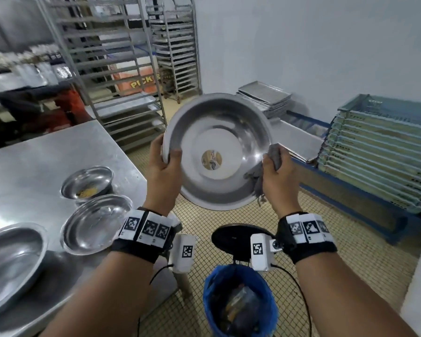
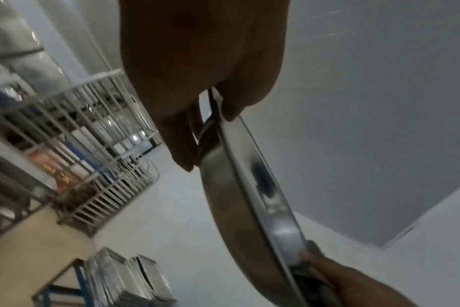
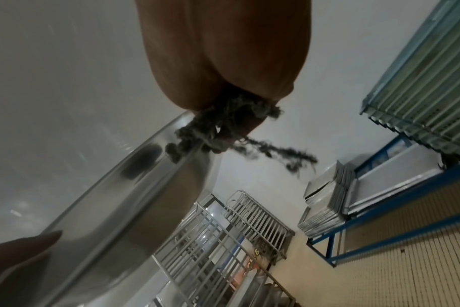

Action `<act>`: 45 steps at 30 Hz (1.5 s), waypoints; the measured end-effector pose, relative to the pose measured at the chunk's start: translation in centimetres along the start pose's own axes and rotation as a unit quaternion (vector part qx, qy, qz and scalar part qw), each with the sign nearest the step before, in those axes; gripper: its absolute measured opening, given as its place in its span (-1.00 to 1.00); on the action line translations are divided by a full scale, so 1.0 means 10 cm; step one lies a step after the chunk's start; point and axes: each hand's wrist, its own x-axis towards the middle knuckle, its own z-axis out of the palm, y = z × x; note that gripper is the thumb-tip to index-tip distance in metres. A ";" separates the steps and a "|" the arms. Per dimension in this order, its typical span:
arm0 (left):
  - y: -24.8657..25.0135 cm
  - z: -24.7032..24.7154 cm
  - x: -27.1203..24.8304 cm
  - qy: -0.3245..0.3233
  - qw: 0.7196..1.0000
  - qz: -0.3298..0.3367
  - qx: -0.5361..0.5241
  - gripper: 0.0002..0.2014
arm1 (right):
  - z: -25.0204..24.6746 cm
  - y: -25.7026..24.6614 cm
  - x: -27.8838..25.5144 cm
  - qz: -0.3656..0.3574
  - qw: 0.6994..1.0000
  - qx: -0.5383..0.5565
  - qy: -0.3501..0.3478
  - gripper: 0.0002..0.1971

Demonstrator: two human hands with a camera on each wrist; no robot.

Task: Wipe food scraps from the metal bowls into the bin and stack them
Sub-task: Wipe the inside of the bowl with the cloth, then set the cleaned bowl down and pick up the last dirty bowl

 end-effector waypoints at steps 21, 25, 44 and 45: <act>-0.11 -2.34 -0.20 0.130 0.967 -0.117 0.184 -0.82 | 1.90 -0.72 -0.63 -0.016 0.974 -0.002 -0.224 -0.82; -0.17 -3.17 -0.03 0.151 0.961 -0.155 0.170 -0.77 | 2.71 -1.03 -0.84 -0.033 0.967 -0.009 -0.252 -0.95; -0.74 -5.27 0.88 0.228 0.922 -0.242 0.196 -0.76 | 5.31 -1.63 -1.17 -0.051 0.903 -0.098 -0.415 -0.76; -0.79 -5.32 0.95 0.227 0.919 -0.252 0.202 -0.73 | 5.42 -1.60 -1.13 -0.053 0.898 -0.111 -0.422 -0.77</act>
